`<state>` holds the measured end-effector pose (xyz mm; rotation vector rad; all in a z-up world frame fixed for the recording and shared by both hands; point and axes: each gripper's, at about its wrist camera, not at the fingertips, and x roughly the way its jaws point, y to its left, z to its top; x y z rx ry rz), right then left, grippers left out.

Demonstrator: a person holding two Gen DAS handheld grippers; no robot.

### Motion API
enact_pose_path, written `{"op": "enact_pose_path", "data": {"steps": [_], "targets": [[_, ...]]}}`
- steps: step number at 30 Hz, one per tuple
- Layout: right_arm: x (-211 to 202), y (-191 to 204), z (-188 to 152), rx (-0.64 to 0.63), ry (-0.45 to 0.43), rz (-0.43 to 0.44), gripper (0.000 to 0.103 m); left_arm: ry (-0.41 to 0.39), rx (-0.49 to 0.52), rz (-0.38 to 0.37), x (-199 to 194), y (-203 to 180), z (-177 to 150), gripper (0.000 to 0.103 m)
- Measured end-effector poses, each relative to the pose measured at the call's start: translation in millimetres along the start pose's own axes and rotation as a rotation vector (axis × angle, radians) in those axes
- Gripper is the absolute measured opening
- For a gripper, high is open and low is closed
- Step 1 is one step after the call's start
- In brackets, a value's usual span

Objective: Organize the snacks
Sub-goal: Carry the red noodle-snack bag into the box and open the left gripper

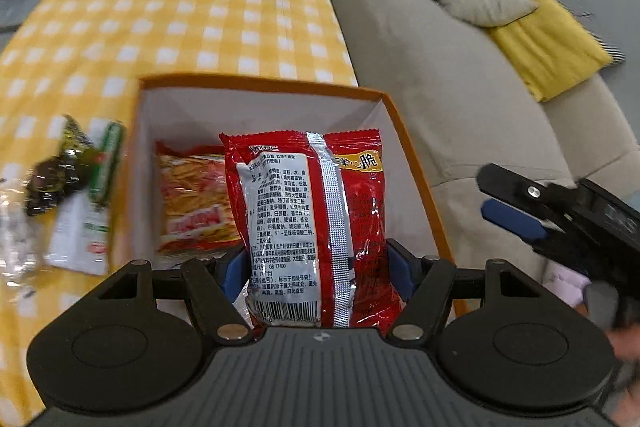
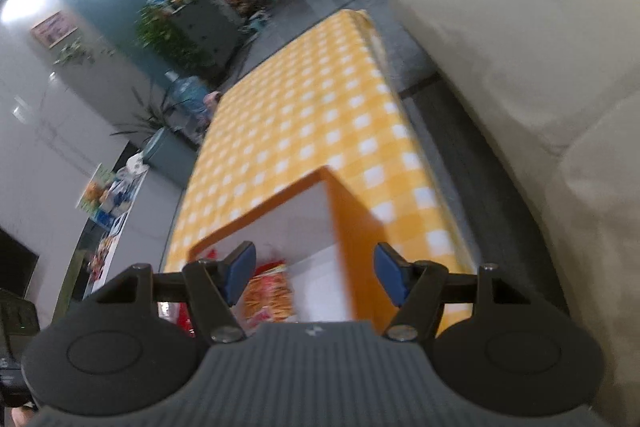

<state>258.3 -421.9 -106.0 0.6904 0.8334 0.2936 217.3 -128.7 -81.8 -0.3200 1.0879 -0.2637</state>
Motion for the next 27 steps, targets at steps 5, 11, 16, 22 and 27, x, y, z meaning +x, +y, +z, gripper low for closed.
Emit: {"op": "enact_pose_path", "data": {"steps": [5, 11, 16, 22, 27], "targets": [[3, -29, 9, 0.080, -0.020, 0.015, 0.065, 0.060, -0.014, 0.057, 48, -14, 17, 0.080], [7, -33, 9, 0.077, -0.013, 0.059, 0.065, 0.117, -0.015, 0.133, 89, -15, 28, 0.080], [17, -37, 9, 0.081, 0.001, 0.052, 0.065, 0.140, -0.063, 0.148, 111, -8, 29, 0.080], [21, -36, 7, 0.060, 0.034, 0.039, 0.065, 0.141, -0.068, 0.118, 121, -4, 27, 0.090], [26, -37, 6, 0.060, 0.047, 0.030, 0.065, 0.137, -0.047, 0.150, 121, -6, 28, 0.096]]}}
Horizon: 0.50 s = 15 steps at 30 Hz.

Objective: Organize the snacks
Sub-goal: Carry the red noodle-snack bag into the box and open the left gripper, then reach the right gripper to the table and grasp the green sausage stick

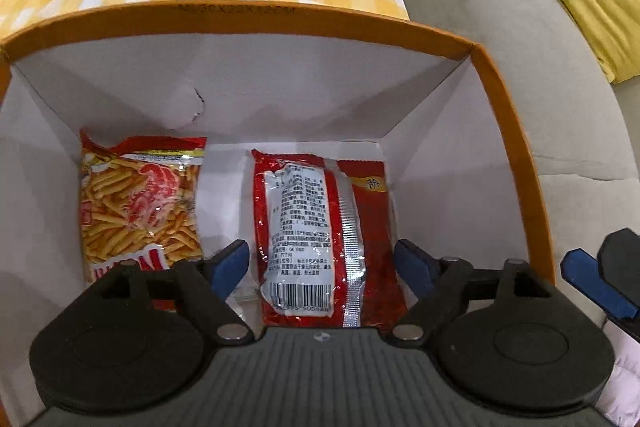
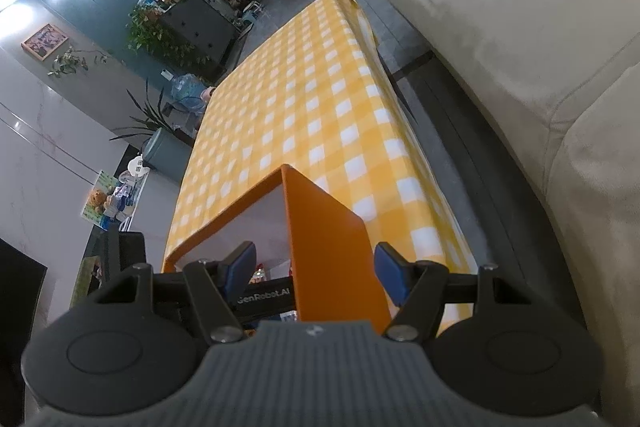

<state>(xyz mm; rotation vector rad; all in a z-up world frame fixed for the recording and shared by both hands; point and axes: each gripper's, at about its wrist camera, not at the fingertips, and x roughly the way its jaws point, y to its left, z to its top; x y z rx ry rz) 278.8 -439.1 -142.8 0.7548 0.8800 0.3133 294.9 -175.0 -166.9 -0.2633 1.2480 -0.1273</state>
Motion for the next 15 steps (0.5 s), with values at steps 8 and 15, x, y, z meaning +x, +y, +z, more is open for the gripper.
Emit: {"op": "enact_pose_path", "data": {"steps": [8, 15], "targets": [[-1, -2, 2, 0.003, -0.008, -0.009, 0.065, -0.042, 0.024, -0.002, -34, -2, -11, 0.097], [-10, 0, 2, -0.003, -0.023, 0.004, 0.065, -0.106, 0.075, -0.001, -80, 1, -21, 0.096]]}}
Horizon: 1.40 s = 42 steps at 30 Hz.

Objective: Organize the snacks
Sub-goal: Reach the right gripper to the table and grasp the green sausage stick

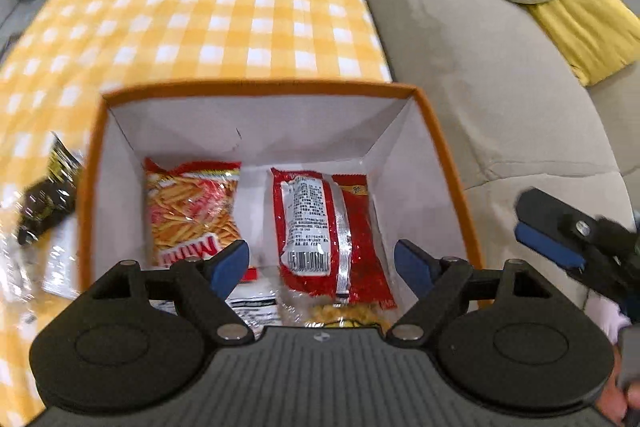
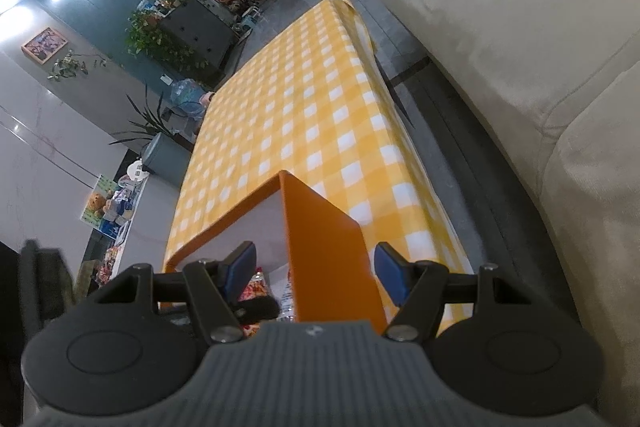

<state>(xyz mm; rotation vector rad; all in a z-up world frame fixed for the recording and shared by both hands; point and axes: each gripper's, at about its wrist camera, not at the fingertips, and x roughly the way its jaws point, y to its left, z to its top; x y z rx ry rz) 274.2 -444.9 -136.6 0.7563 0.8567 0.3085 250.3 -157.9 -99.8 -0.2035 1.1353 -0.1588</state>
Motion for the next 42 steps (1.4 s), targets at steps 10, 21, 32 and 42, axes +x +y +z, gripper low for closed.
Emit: {"op": "enact_pose_path", "data": {"steps": [10, 21, 32, 42], "targets": [[-15, 17, -6, -0.070, 0.008, 0.000, 0.065, -0.043, 0.020, 0.025, -57, 9, -4, 0.096], [-21, 69, -24, -0.171, 0.012, 0.044, 0.065, -0.089, -0.041, -0.009, -98, 40, -51, 0.096], [4, 133, -61, -0.286, 0.060, 0.013, 0.053, -0.174, -0.150, 0.056, -137, 134, -62, 0.096], [54, 231, -100, -0.467, 0.124, 0.019, 0.040, -0.148, -0.301, 0.125, -120, 228, -72, 0.096]]}}
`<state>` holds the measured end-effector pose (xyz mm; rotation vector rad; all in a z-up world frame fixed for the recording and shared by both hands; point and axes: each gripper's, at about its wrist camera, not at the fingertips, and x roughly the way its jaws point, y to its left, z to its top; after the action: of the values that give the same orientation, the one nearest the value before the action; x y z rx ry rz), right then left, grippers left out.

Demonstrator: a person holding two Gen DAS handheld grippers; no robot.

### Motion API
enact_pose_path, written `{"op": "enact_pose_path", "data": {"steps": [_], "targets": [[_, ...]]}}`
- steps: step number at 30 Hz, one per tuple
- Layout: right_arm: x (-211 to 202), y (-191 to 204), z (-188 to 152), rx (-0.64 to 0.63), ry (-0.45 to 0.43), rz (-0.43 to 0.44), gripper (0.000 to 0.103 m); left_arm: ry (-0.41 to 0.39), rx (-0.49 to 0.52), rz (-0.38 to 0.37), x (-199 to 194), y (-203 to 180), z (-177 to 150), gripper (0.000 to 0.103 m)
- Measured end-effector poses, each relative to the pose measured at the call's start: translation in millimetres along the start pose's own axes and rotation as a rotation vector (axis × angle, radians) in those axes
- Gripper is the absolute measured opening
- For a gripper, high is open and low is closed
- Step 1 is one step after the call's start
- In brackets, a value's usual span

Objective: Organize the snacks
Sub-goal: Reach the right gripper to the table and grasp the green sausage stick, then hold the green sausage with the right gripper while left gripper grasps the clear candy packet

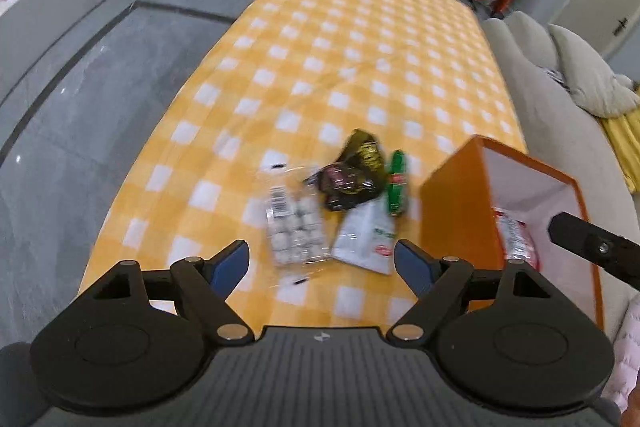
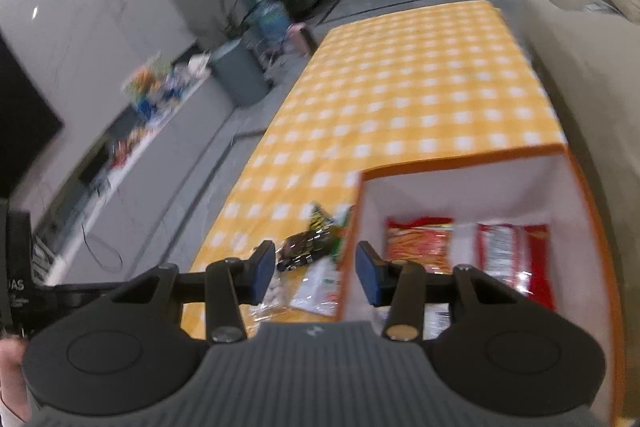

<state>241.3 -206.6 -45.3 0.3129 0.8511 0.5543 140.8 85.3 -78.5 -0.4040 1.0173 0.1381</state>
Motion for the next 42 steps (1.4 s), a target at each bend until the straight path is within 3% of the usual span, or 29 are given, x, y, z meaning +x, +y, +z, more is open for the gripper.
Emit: {"op": "enact_pose_path", "data": {"steps": [6, 11, 15, 18, 21, 25, 33, 39, 42], "targets": [[63, 51, 7, -0.083, 0.051, -0.158, 0.036, 0.028, -0.012, 0.055, 27, 17, -1, 0.096], [130, 53, 22, 0.016, 0.212, -0.253, 0.036, 0.052, -0.032, 0.078, 39, 27, -2, 0.096], [165, 53, 31, -0.014, 0.212, -0.404, 0.035, 0.064, -0.061, 0.087, 44, 32, 2, 0.096], [188, 53, 35, -0.018, 0.227, -0.465, 0.024, 0.070, -0.068, 0.097, 49, 35, 4, 0.096], [200, 59, 36, -0.054, 0.166, -0.554, 0.025, 0.097, -0.111, 0.095, 54, 43, 4, 0.096], [218, 68, 35, -0.121, 0.157, -0.646, 0.025, 0.113, -0.152, 0.082, 60, 52, 6, 0.096], [227, 79, 28, -0.147, 0.187, -0.653, 0.024, 0.129, -0.217, 0.078, 65, 68, 7, 0.096], [251, 69, 15, -0.088, 0.210, -0.736, 0.025, 0.161, -0.211, 0.075, 70, 76, 8, 0.096], [258, 56, 10, 0.002, 0.203, -0.749, 0.024, 0.163, -0.221, 0.073, 70, 80, 7, 0.096]]}}
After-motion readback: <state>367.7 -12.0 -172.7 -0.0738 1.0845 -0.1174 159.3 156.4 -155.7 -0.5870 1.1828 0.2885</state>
